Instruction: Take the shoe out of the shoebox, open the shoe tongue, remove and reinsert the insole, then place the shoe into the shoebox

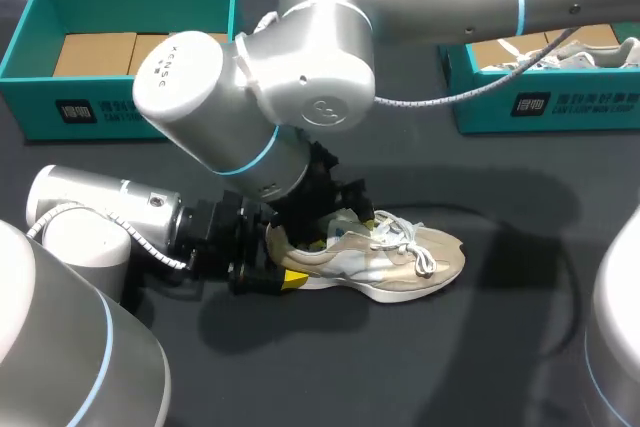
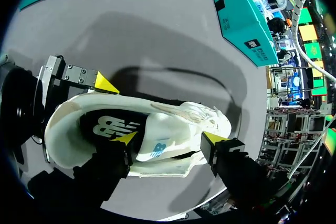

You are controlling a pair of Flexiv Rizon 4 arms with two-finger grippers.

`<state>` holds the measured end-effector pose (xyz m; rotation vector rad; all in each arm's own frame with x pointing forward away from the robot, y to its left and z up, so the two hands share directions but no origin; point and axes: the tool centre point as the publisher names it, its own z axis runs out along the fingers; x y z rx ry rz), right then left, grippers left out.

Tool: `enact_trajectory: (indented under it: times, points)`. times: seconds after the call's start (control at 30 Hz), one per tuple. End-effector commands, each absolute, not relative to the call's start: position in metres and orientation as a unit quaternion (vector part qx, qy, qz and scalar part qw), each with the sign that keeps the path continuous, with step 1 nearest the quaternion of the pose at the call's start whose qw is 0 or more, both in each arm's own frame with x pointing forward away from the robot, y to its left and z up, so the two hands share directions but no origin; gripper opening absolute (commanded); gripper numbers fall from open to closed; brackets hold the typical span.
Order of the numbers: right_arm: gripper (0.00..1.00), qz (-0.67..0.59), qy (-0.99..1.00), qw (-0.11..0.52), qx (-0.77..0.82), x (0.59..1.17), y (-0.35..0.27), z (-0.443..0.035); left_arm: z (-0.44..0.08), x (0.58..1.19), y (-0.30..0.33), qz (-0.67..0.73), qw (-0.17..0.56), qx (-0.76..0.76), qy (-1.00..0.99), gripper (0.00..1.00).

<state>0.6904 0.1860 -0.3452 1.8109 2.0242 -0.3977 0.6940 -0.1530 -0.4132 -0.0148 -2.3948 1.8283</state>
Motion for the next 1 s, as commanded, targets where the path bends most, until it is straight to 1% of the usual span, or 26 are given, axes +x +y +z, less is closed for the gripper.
enact_trajectory:
  times: [0.03, 0.33, 0.4, 0.53, 0.83, 1.0]
  points:
    - [0.69, -0.101, 0.507, 0.253, 0.818, 0.688, 0.189, -0.354, -0.419, 0.691, -0.154, 0.605, 0.064, -0.004, -0.793, 0.00]
    - [0.68, -0.094, 0.488, 0.256, 0.829, 0.691, 0.185, -0.356, -0.419, 0.691, -0.154, 0.605, 0.064, -0.004, -0.793, 0.00]
    - [0.64, -0.094, 0.483, 0.260, 0.831, 0.688, 0.183, -0.353, -0.419, 0.691, -0.154, 0.605, 0.064, -0.004, -0.793, 0.00]
    - [0.50, -0.093, 0.473, 0.262, 0.836, 0.685, 0.177, -0.348, -0.419, 0.691, -0.154, 0.605, 0.064, -0.004, -0.793, 0.00]
    - [0.47, -0.093, 0.467, 0.267, 0.838, 0.684, 0.166, -0.332, -0.419, 0.691, -0.154, 0.605, 0.064, -0.004, -0.793, 0.00]
    - [0.47, -0.100, 0.473, 0.257, 0.837, 0.689, 0.157, -0.322, -0.419, 0.691, -0.154, 0.605, 0.064, -0.004, -0.793, 0.00]
